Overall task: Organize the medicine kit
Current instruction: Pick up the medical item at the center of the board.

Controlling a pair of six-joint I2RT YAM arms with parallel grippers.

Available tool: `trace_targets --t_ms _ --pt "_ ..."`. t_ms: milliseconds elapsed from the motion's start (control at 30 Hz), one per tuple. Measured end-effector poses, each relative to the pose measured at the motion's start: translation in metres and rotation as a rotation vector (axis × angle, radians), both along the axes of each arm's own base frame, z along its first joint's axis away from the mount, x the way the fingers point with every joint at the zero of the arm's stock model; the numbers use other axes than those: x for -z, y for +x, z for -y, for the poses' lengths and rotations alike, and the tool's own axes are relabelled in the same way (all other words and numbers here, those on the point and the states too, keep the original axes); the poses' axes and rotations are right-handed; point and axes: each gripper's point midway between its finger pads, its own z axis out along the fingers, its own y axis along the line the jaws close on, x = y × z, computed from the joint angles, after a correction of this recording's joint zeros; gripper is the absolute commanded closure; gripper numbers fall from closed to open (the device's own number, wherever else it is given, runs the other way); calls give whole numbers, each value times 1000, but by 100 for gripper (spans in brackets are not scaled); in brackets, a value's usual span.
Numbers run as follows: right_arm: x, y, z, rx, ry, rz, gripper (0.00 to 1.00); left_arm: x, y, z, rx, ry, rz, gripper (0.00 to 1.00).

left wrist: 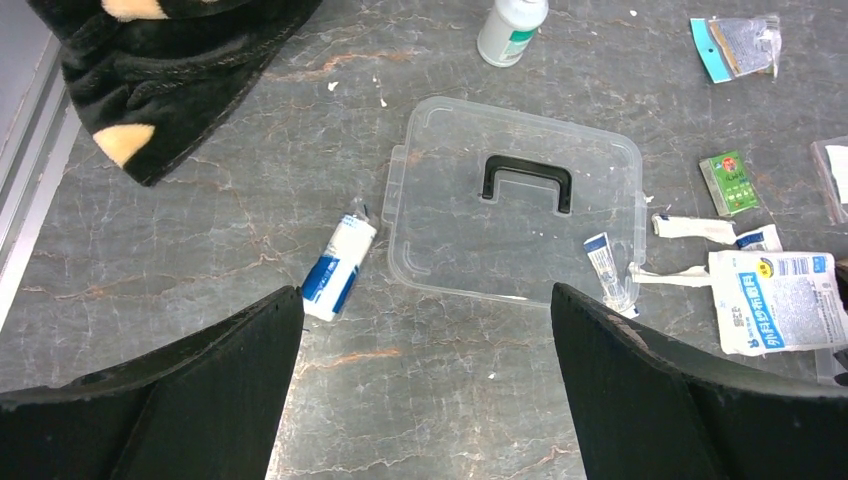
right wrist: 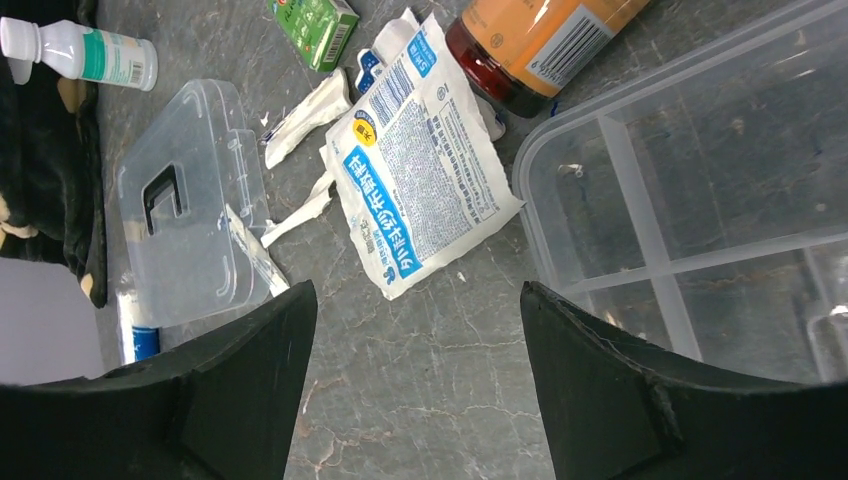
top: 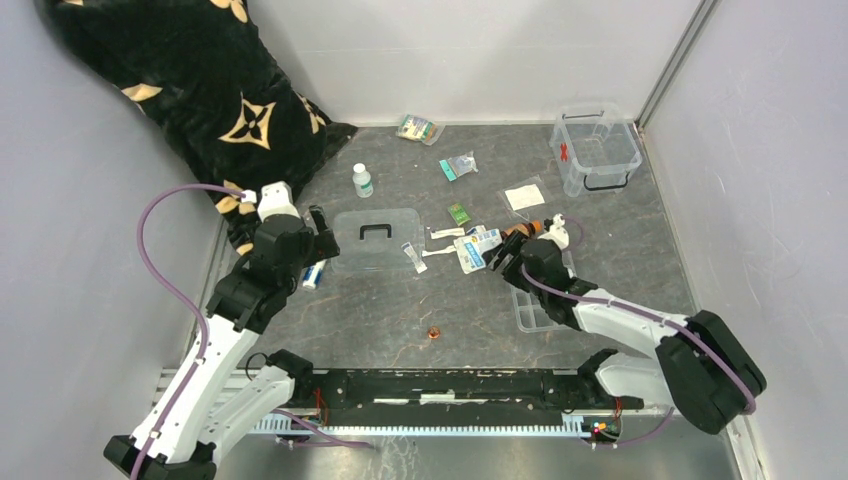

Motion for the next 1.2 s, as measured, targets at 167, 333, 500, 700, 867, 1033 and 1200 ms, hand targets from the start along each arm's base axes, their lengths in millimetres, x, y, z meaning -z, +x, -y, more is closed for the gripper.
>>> trace_targets --t_ms 167,333,500,700,867,1033,1200 --pt "3 3 -12 17 14 -8 20 -2 -1 0 0 -4 8 1" --pt "3 9 -18 55 17 -13 20 -1 -1 0 1 -4 8 1" --pt "11 16 -15 103 -1 -37 20 0 -2 0 4 -5 4 1" --pt "18 25 -12 163 -25 -62 21 1 -2 1 6 -5 1 1" --pt "29 30 -10 196 -49 -85 23 1 -2 1 7 -5 1 1" --pt "34 35 -10 224 -55 -90 32 1 -2 1 7 -5 1 1" --pt "37 40 -9 241 -67 -86 48 1 -2 1 7 -6 1 1"
